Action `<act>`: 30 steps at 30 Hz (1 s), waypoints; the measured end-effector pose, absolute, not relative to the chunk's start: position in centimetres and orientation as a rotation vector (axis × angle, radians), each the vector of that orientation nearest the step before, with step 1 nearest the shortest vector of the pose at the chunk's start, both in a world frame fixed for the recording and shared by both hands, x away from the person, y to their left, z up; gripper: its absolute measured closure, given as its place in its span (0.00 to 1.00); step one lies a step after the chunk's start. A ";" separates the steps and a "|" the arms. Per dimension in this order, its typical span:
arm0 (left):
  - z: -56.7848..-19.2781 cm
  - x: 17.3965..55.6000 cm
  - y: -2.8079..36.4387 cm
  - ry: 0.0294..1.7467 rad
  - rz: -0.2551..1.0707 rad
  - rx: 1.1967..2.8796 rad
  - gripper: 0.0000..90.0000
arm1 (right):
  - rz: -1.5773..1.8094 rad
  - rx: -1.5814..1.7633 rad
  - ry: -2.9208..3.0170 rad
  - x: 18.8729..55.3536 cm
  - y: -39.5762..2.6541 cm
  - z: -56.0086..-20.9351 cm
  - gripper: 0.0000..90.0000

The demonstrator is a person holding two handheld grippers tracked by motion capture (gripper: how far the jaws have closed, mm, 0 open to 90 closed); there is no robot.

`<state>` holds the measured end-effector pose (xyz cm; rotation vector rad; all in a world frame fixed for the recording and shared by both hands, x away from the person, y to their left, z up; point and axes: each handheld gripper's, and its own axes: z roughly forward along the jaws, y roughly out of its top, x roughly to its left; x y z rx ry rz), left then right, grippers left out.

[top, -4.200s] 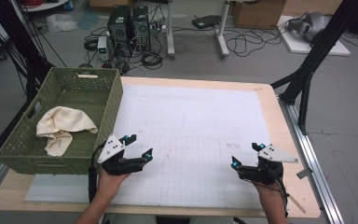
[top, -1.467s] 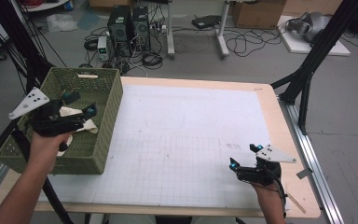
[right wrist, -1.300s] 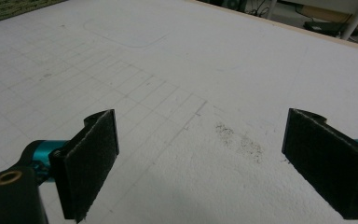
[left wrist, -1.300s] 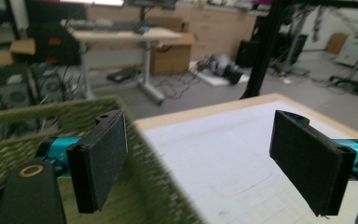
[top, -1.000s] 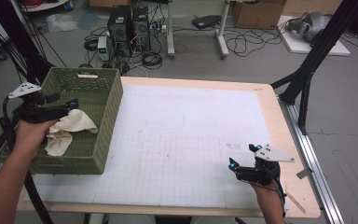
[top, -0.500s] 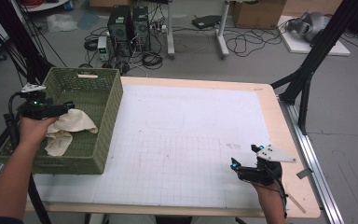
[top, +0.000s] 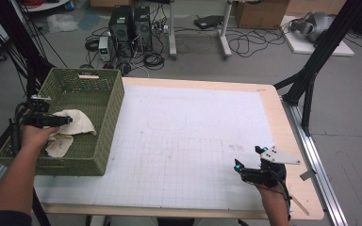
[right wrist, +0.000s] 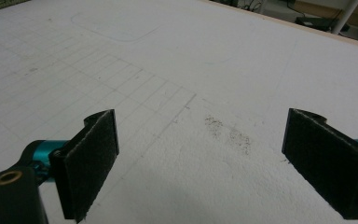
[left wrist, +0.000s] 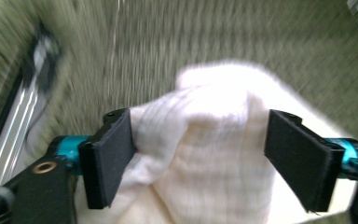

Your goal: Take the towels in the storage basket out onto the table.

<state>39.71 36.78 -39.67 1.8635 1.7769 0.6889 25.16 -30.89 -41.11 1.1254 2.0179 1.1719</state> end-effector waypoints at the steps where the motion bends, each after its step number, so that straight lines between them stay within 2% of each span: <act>1: -40.1 39.9 36.7 1.815 0.686 1.894 0.25 | 1.176 1.123 2.015 25.2 -30.8 -41.1 0.11; 10: -41.2 40.2 36.4 1.842 0.616 2.020 0.22 | 1.169 1.119 2.019 25.3 -31.0 -41.2 0.11; 12: -41.2 40.2 36.4 1.847 0.607 2.034 0.25 | 1.168 1.122 2.020 25.2 -31.0 -41.2 0.11; 15: -41.1 40.0 36.6 1.883 0.621 2.033 0.33 | 1.164 1.124 2.025 25.3 -30.9 -41.2 0.11; 17: -40.9 39.9 36.7 1.887 0.635 2.039 0.47 | 1.162 1.126 2.025 25.3 -30.9 -41.2 0.11; 18: -40.9 39.9 36.7 1.884 0.640 2.039 0.61 | 1.159 1.122 2.023 25.3 -31.0 -41.2 0.11; 21: -40.5 39.7 36.8 1.875 0.650 2.030 0.73 | 1.159 1.136 2.021 25.2 -31.1 -41.2 0.11; 23: -39.9 39.4 37.2 1.881 0.646 1.920 0.77 | 1.171 1.145 2.013 25.2 -31.2 -41.2 0.11; 24: -39.9 39.4 37.2 1.881 0.646 1.920 0.78 | 1.172 1.143 2.006 25.2 -31.2 -41.2 0.11; 30: -38.0 38.5 37.9 1.759 0.617 1.717 0.79 | 1.174 1.138 2.001 25.1 -31.3 -41.0 0.11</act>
